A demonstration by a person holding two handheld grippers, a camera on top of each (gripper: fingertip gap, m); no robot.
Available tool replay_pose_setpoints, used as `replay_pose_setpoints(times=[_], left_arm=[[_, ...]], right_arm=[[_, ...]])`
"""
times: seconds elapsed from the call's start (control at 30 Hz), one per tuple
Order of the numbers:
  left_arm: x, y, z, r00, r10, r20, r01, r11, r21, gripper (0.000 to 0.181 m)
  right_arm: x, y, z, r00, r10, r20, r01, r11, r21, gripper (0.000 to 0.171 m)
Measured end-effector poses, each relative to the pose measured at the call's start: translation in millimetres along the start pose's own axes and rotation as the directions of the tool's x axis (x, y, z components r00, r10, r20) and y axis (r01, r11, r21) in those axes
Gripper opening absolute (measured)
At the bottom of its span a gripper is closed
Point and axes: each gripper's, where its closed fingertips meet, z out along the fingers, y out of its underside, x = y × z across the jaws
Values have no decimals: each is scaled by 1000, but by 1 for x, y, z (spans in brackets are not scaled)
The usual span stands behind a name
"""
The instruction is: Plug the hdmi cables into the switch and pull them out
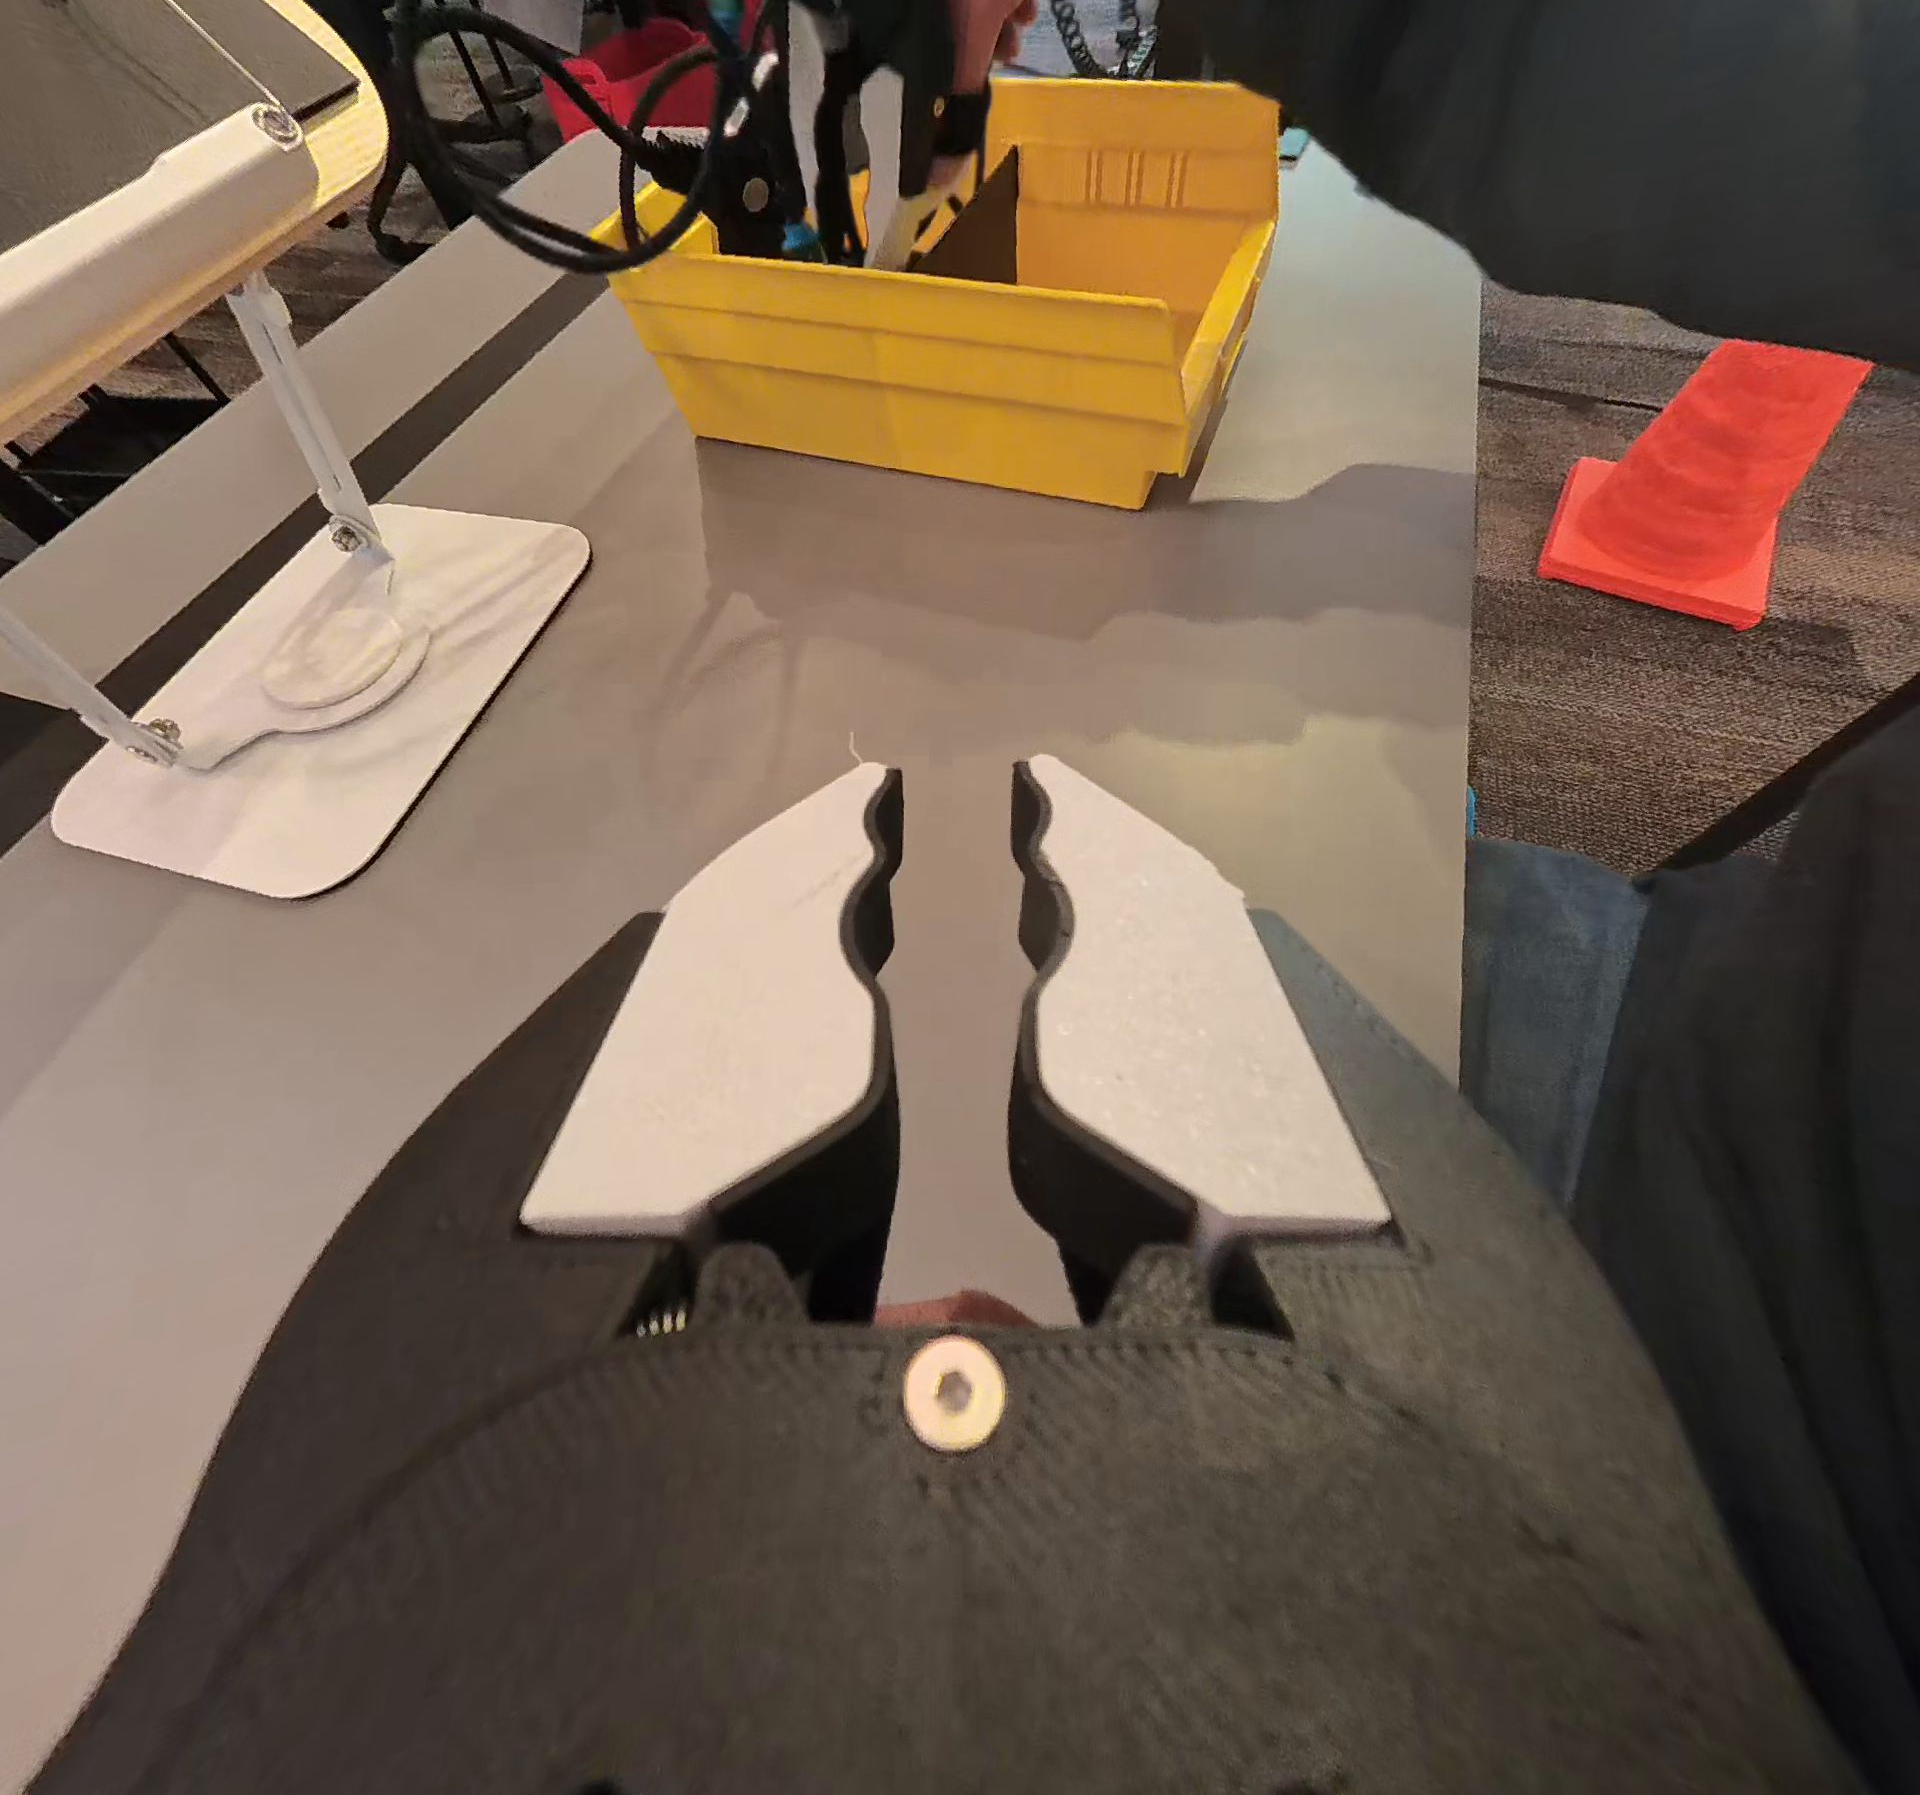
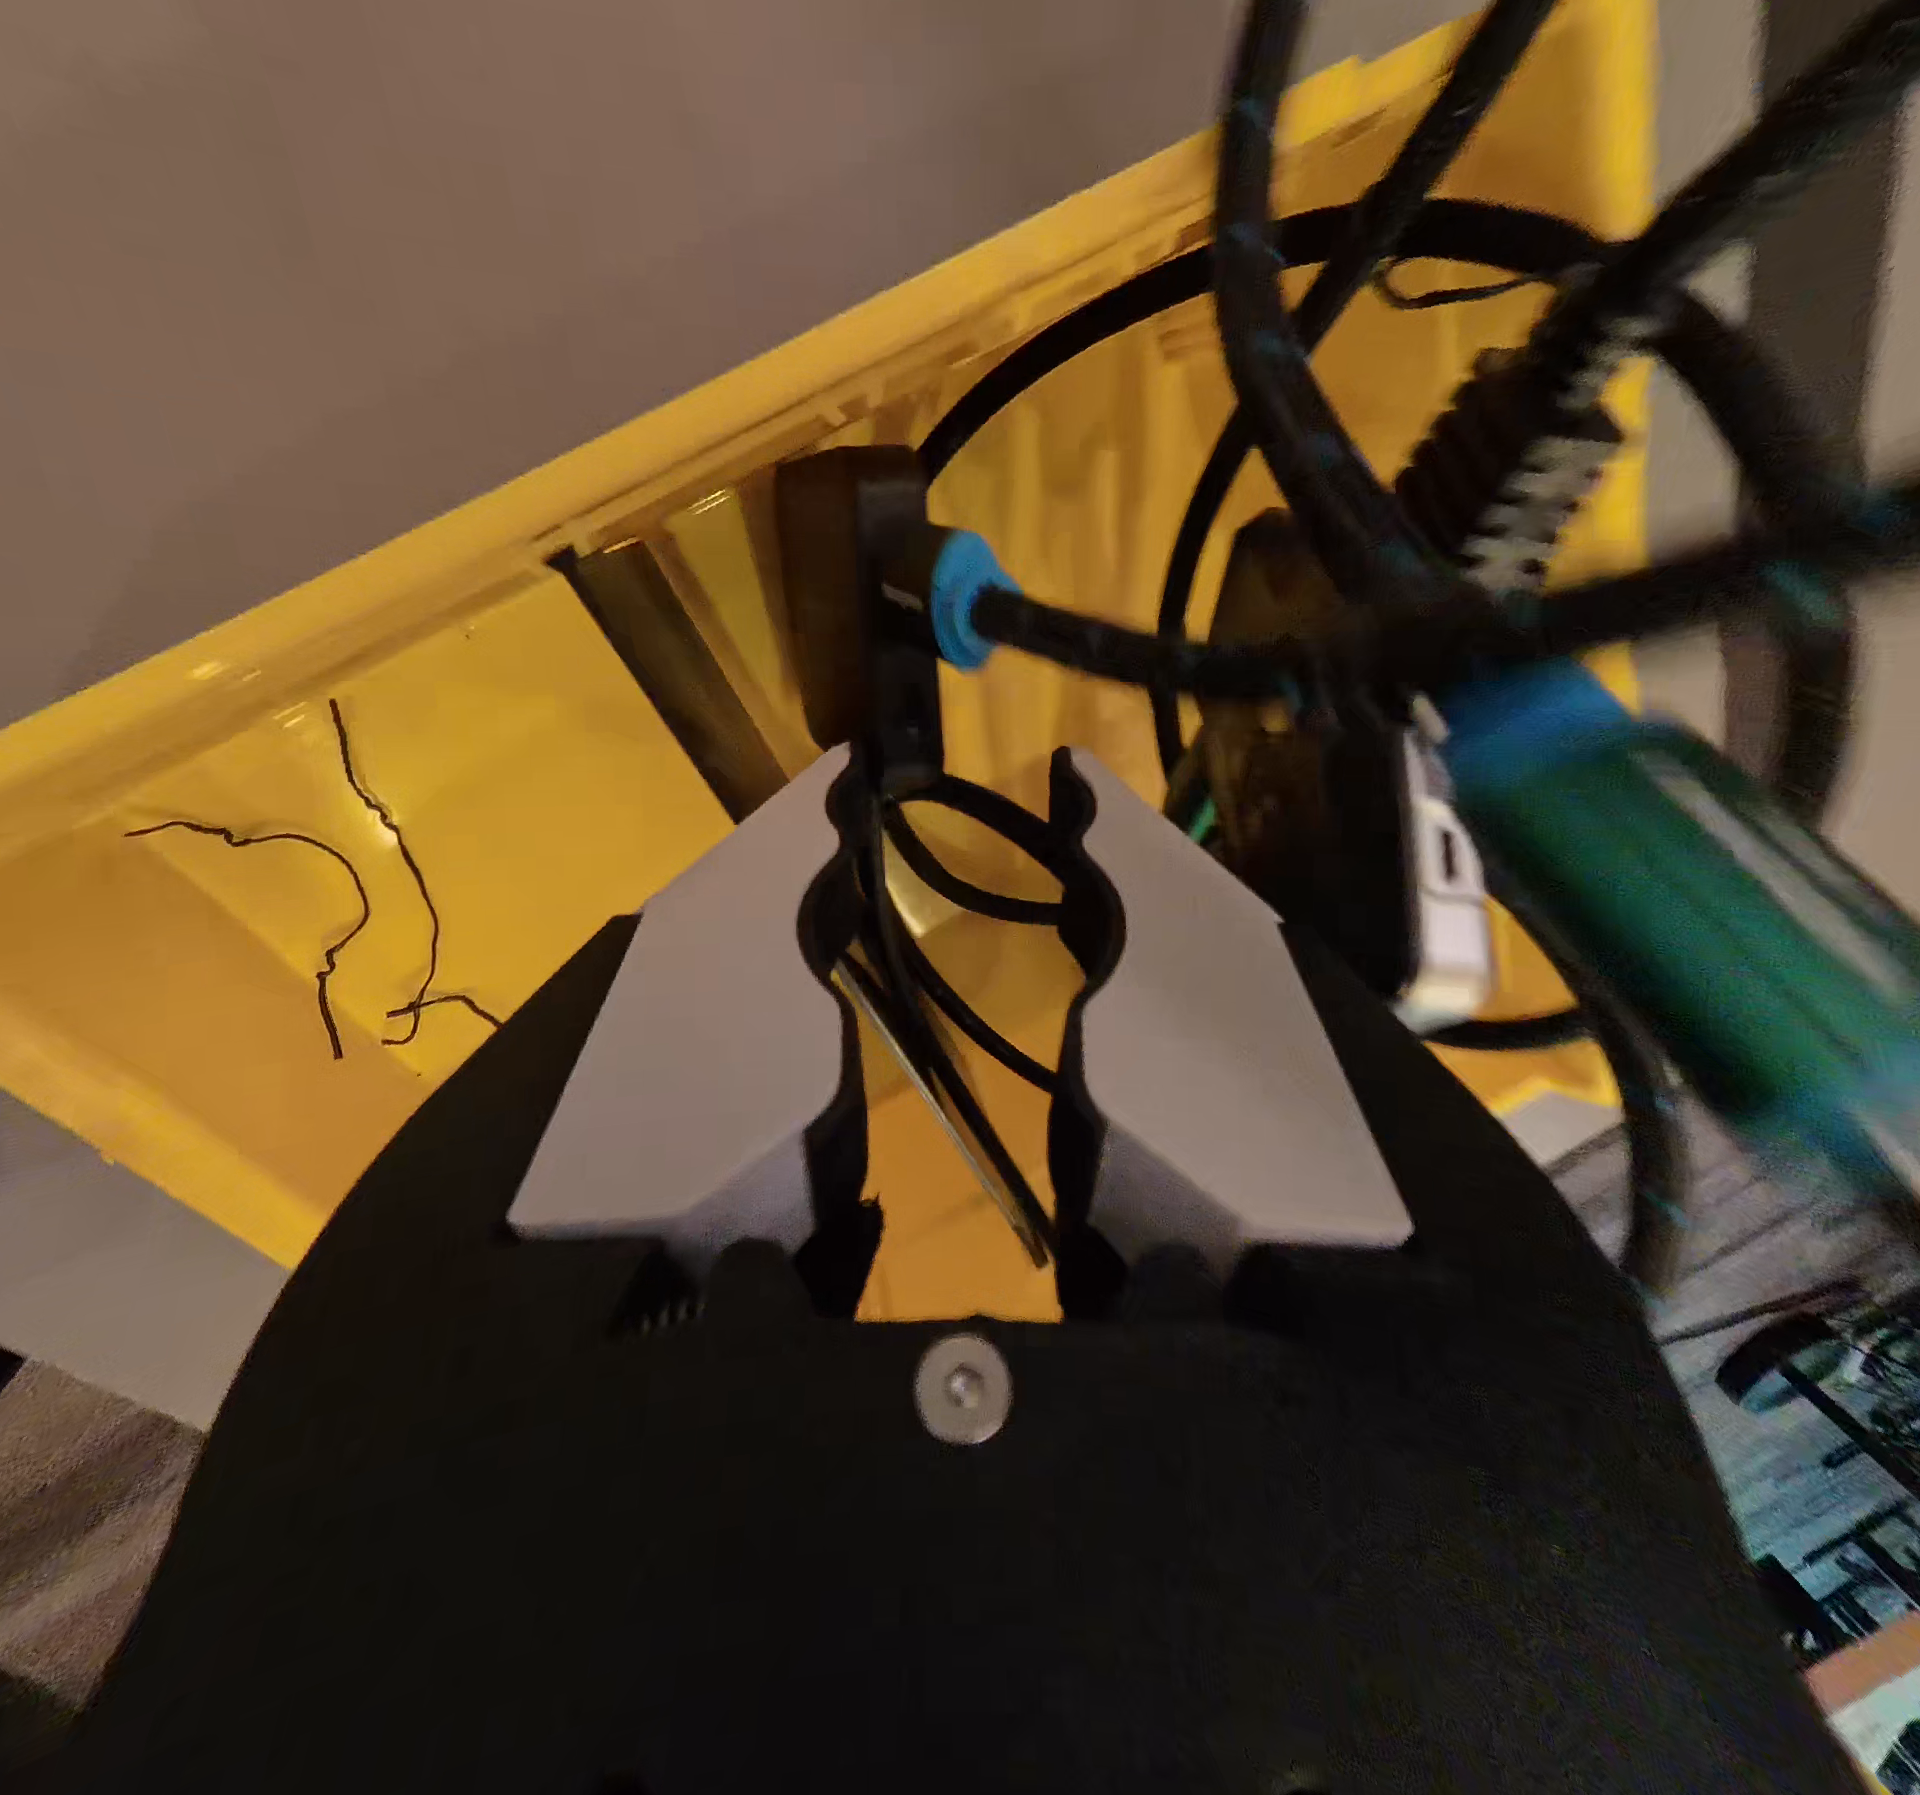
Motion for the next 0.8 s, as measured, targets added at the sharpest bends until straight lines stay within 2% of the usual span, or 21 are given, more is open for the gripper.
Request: replay_pose_setpoints(times=[0.17, 0.3, 0.47, 0.6, 0.73, 0.8], left_arm=[[-1, 1, -1, 1000, -2, 4, 2, 1000, -3, 20], [-4, -2, -4, 1000, 9, 28, -9, 1000, -7, 21], [-27, -5, -28, 985, 36, 167, -27, 998, -57, 28], [-61, 6, -71, 926, 87, 367, -9, 978, -208, 28], [-84, 25, -131, 851, 23, 525, 134, 957, -258, 47], [-94, 44, -166, 798, -31, 601, 236, 935, -265, 58]], right_arm=[[6, -10, -43, 996, 38, -85, -26, 989, 144, 34], [11, -8, -86, 969, 92, -230, -32, 968, 250, 33], [8, 25, -129, 912, 205, -356, -68, 930, 360, 37], [7, 74, -128, 866, 320, -383, -167, 909, 381, 50], [1, 116, -107, 838, 424, -344, -275, 872, 405, 58], [-3, 135, -93, 823, 461, -333, -322, 860, 395, 62]])
